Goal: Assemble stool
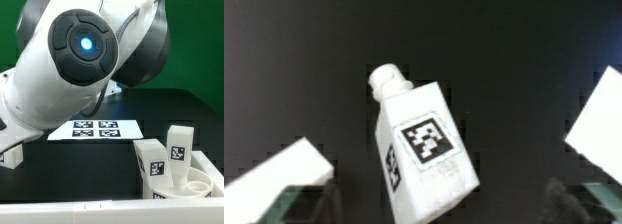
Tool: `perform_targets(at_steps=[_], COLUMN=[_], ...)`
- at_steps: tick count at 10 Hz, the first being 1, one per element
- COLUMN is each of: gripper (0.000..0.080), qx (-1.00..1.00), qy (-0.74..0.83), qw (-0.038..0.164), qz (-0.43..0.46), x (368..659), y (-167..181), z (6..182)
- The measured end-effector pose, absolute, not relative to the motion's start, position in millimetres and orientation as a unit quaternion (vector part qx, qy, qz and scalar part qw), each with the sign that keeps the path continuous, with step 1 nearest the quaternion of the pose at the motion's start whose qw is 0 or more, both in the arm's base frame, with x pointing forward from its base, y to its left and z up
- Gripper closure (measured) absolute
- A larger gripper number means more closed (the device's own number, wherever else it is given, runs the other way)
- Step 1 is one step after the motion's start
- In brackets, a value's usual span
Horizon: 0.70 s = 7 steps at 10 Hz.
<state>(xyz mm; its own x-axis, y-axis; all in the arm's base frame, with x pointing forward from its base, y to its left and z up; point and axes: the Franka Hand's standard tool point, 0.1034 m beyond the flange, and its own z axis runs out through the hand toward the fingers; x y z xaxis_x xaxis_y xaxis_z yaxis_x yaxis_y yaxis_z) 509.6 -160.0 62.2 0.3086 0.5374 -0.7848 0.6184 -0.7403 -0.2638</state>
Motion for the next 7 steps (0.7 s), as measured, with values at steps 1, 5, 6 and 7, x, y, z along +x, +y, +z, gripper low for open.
perform_targets(at_steps=[1, 5, 6, 7], gripper=[0.0186, 0.0151, 0.0150, 0.0150], qx=[0.808, 0.805, 0.805, 0.805], qy=[0.359, 0.377, 0.377, 0.377], qw=[0.046, 0.102, 0.100, 0.100], qz=[-0.465, -0.446, -0.447, -0.447], x=[510, 503, 503, 503], y=[-160, -135, -137, -137], z=[60.2, 31.2, 32.3, 32.0])
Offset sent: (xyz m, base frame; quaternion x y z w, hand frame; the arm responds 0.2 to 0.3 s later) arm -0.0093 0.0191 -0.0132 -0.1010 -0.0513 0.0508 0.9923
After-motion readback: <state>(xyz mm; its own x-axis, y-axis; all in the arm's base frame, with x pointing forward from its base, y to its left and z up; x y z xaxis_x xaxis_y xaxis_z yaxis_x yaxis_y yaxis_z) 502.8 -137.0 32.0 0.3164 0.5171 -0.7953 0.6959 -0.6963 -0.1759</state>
